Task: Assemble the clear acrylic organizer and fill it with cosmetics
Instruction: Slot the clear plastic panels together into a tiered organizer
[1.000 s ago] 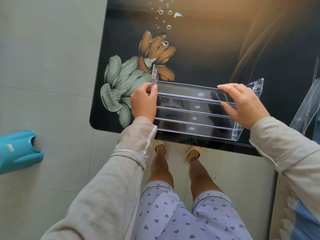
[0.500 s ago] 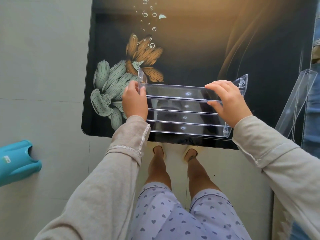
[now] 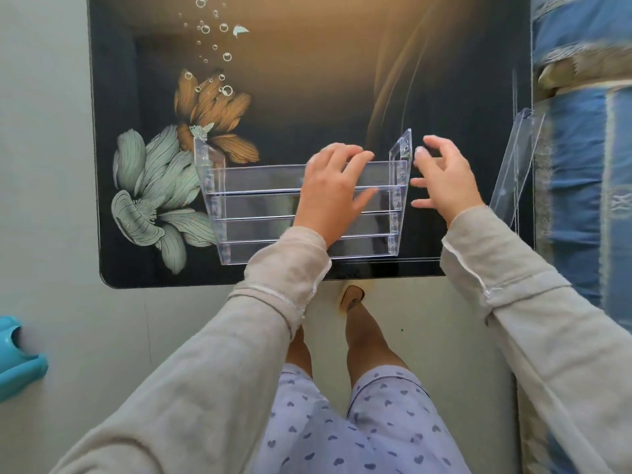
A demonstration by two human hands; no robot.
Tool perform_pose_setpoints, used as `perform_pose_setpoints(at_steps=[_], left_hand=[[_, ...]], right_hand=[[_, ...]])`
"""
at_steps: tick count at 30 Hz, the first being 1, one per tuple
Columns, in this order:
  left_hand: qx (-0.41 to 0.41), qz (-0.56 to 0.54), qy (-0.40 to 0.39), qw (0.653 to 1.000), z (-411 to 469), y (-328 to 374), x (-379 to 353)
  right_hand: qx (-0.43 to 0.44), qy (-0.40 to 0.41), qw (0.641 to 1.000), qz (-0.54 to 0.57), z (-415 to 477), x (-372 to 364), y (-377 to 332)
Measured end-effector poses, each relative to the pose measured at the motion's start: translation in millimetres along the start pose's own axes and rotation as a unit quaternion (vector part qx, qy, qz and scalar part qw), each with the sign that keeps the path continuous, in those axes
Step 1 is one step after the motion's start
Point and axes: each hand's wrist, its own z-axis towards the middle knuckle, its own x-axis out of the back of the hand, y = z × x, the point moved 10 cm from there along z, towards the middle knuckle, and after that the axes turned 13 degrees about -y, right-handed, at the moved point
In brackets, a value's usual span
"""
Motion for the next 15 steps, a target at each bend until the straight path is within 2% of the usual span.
perform_pose_setpoints(at_steps=[4,8,15], left_hand=[[-0.024,0.052,-0.077,0.995,25.9,18.7,-30.0],[-0.011,0.056,-0.066,0.996,33.6,16.0,-34.0],[-0.012,0.057,-0.054,0.997,34.8,16.6,-34.9]], right_hand=[[0.035,-0.052,0.992,-0.112,13.0,-5.6,-20.6],[0.053,-0.087,0.976,-0.191,19.9,-14.3,-28.2],[0.068,-0.106,0.973,-0.193,24.2,-13.8,-27.2]])
